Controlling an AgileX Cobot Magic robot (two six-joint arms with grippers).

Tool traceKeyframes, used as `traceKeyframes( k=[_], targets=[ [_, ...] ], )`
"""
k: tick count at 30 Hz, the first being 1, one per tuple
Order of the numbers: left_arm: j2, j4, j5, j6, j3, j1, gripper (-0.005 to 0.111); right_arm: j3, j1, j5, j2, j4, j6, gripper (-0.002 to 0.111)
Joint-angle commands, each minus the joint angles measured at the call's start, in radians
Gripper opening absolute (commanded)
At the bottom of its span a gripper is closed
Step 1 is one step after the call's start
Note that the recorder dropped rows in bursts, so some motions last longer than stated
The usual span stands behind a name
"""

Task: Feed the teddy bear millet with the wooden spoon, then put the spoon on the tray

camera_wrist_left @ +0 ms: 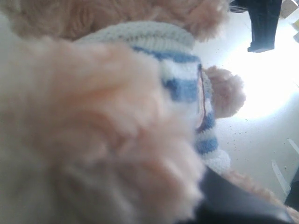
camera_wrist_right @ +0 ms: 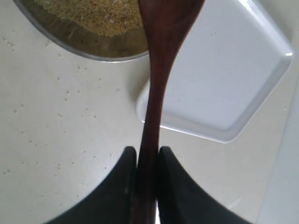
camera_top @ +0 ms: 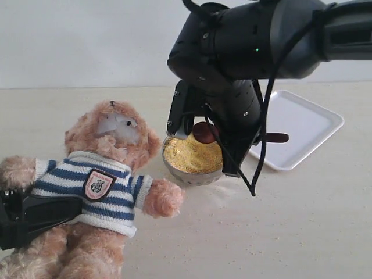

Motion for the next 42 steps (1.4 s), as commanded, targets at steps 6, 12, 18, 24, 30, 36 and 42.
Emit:
traceKeyframes(
  k=[6,12,18,24,30,36,42],
  targets=[
    [-0.002,-0.011,0.013,-0.001,0.001,0.001,0.005,-0.010,0.000,0.006,0.100,-0.102,-0.008,0.000],
    [-0.002,-0.011,0.013,0.002,0.001,0.001,0.005,-0.012,0.000,0.006,0.141,-0.133,0.008,0.000],
    [-0.002,-0.011,0.013,0.005,0.001,0.001,0.005,-0.012,0.000,0.006,0.143,-0.130,0.010,0.000],
    [-0.002,-0.011,0.013,0.007,0.001,0.001,0.005,-0.012,0.000,0.006,0.143,-0.026,0.001,0.000],
    [-0.002,-0.011,0.013,0.007,0.001,0.001,0.005,-0.012,0.000,0.005,0.135,-0.033,0.008,0.000],
    [-0.002,-0.013,0.013,0.006,0.001,0.001,0.005,-0.012,-0.002,-0.009,0.084,-0.012,0.016,0.000],
    [-0.002,-0.013,0.018,0.006,0.001,0.001,0.005,-0.012,-0.002,-0.063,0.037,0.076,0.016,0.000]
  ],
)
